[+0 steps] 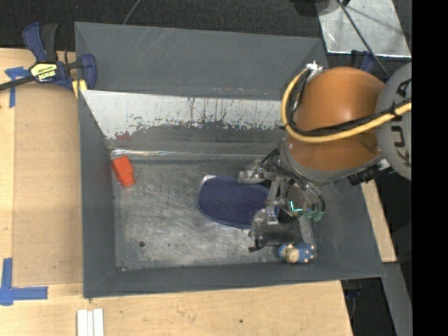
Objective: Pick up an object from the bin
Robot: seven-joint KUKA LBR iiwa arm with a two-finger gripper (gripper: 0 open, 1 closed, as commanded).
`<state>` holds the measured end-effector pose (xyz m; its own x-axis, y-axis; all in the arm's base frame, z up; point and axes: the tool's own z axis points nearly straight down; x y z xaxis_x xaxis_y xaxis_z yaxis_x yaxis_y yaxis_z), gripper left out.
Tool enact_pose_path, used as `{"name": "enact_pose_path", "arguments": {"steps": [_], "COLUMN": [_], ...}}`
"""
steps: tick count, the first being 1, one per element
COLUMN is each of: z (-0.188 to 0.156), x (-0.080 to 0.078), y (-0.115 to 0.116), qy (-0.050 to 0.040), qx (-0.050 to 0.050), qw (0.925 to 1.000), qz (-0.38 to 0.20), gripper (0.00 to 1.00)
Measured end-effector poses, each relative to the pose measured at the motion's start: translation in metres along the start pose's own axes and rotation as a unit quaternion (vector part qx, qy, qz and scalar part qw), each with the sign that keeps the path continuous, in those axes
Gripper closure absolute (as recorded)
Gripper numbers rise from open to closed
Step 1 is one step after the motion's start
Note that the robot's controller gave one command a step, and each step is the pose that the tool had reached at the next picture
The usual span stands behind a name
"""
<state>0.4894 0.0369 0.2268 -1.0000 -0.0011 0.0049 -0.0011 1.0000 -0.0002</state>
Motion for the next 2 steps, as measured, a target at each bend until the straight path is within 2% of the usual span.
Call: {"name": "enact_pose_path", "arguments": {"steps": [1,2], "z": [0.154,0.1515], "x": [-0.0622,-0.0617], "y": [-0.0504,-0.0508], "qy": [-0.0072,-0.0076], "qx": [-0.004,-0.003], "qw": [0.9988,0.9988], "qz": [0.048,0.048], "gripper": [0.0,1.0]}}
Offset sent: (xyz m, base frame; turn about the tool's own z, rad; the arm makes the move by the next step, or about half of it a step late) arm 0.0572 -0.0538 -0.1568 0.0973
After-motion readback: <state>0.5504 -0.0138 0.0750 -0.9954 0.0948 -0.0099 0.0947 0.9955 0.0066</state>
